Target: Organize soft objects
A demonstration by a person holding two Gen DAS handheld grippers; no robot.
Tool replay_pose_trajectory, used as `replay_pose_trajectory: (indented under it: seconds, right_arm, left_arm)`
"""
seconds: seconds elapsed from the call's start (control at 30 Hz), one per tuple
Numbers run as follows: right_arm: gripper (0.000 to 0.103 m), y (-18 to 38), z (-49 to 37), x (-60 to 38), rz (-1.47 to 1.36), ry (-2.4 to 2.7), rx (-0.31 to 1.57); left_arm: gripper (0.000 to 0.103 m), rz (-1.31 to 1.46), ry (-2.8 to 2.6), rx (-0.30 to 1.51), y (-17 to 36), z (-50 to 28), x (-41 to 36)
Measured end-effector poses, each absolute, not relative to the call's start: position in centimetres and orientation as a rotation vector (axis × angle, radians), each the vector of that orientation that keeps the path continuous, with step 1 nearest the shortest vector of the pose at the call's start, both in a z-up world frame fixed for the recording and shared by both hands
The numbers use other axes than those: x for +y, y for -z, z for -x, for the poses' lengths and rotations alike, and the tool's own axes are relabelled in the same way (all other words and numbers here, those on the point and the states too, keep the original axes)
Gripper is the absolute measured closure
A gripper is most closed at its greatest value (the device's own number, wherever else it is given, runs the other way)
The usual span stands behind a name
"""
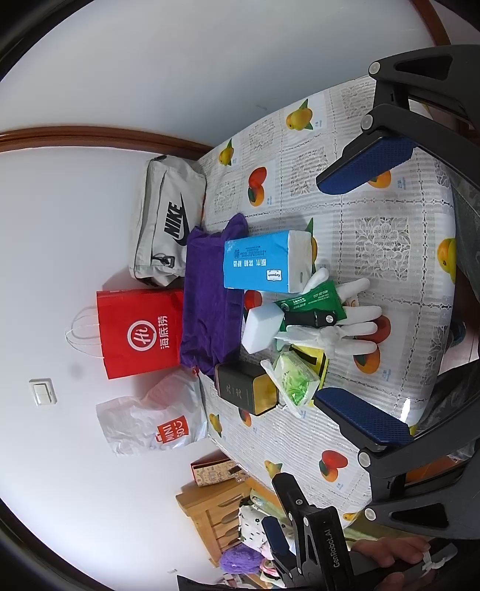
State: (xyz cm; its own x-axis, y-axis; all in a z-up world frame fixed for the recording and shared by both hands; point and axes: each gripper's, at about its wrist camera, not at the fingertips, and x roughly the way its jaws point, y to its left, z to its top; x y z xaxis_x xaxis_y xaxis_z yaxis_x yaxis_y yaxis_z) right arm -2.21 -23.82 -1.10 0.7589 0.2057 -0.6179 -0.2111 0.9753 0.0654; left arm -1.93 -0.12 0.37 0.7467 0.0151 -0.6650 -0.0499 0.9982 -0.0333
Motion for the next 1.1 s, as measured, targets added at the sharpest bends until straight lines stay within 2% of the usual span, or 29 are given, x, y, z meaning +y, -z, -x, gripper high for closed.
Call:
replay_pose_trajectory:
  seconds: [1.1]
  right_arm:
    - [0.0,1.24,2.33,-23.29,0.018,-0.234,0.67]
  left_arm:
    - [0.0,0.04,-0.043,0.728,-0.35,2.14,-0.18]
